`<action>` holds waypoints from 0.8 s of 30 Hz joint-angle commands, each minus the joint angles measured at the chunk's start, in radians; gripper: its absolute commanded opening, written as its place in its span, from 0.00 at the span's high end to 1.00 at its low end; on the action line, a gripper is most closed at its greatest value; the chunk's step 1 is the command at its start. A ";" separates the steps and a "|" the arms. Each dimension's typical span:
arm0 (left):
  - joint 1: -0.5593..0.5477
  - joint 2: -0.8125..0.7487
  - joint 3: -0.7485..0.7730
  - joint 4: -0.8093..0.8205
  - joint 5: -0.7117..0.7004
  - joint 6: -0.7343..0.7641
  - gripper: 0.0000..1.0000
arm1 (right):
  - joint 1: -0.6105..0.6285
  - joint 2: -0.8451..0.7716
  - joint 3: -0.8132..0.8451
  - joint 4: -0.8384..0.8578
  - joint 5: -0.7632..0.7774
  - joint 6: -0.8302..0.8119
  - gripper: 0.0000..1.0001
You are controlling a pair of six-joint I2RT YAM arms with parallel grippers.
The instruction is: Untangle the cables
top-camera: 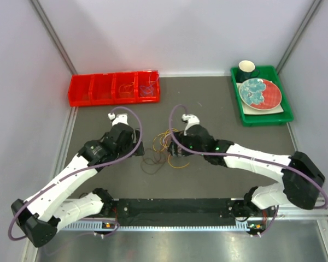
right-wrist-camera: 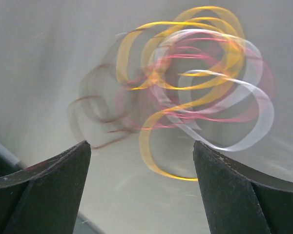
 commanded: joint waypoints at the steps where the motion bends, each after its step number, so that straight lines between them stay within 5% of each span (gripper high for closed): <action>1: -0.002 -0.085 -0.025 -0.041 -0.093 0.009 0.05 | 0.106 0.116 0.163 -0.084 0.025 0.005 0.15; 10: -0.002 -0.247 -0.105 0.042 -0.153 0.009 0.05 | 0.148 0.367 0.408 -0.250 0.028 0.062 0.14; 24: -0.002 -0.245 -0.096 0.050 -0.197 0.037 0.04 | 0.189 0.633 0.710 -0.517 0.118 0.103 0.14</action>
